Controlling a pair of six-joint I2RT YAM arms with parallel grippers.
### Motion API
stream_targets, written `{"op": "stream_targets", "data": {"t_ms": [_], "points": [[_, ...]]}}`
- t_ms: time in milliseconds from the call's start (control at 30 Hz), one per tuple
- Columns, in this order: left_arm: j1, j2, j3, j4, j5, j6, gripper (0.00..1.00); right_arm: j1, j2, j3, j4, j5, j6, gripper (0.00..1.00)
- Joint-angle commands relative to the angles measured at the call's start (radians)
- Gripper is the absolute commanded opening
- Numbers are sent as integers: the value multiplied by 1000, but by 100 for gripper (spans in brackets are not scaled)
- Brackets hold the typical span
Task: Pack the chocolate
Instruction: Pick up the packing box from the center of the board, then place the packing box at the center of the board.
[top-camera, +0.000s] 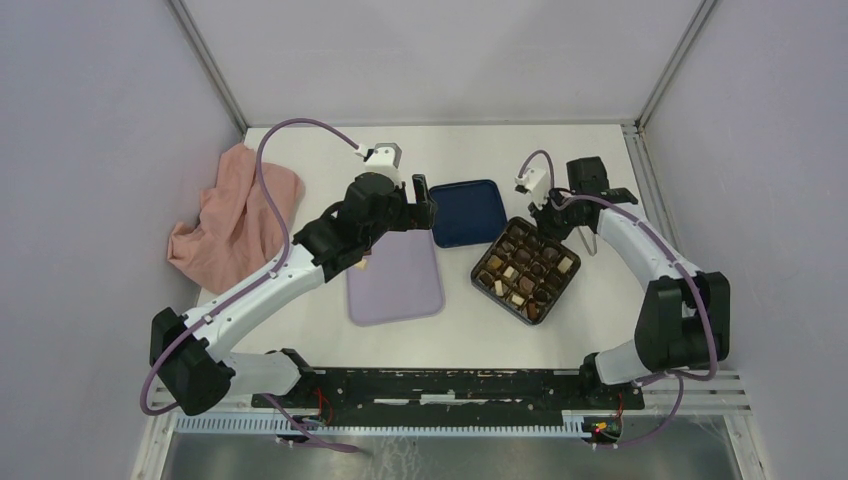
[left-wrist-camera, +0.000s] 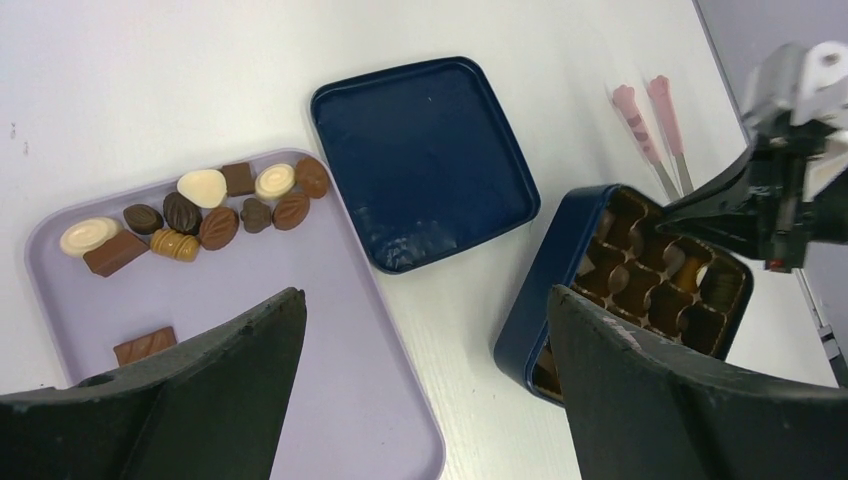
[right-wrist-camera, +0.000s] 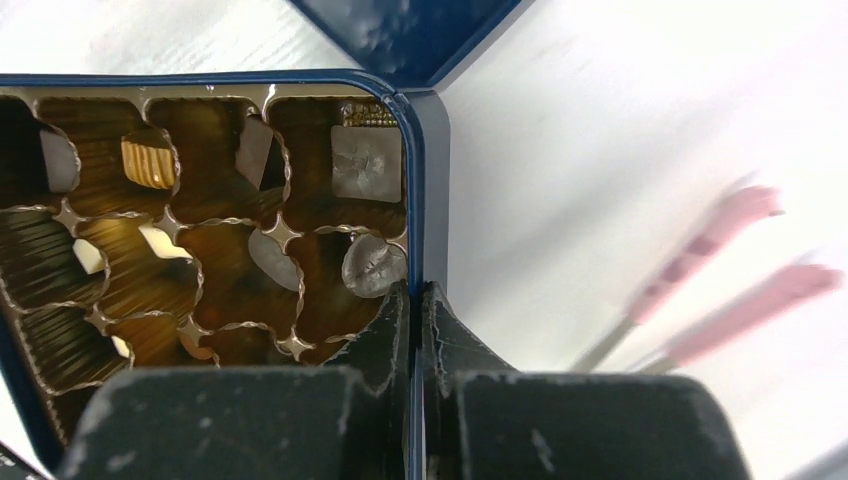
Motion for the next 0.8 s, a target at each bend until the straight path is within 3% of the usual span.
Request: {"op": "stream_targets", "data": {"t_ms": [0, 500, 767], "points": [[1, -24, 35, 17, -36, 54, 94, 38, -119, 105, 36, 12, -42, 0], [2, -14, 43, 41, -48, 57, 94, 142, -212, 118, 12, 55, -194, 0], [2, -3, 30, 51, -44, 48, 95, 143, -60, 123, -134, -55, -257, 0]]}}
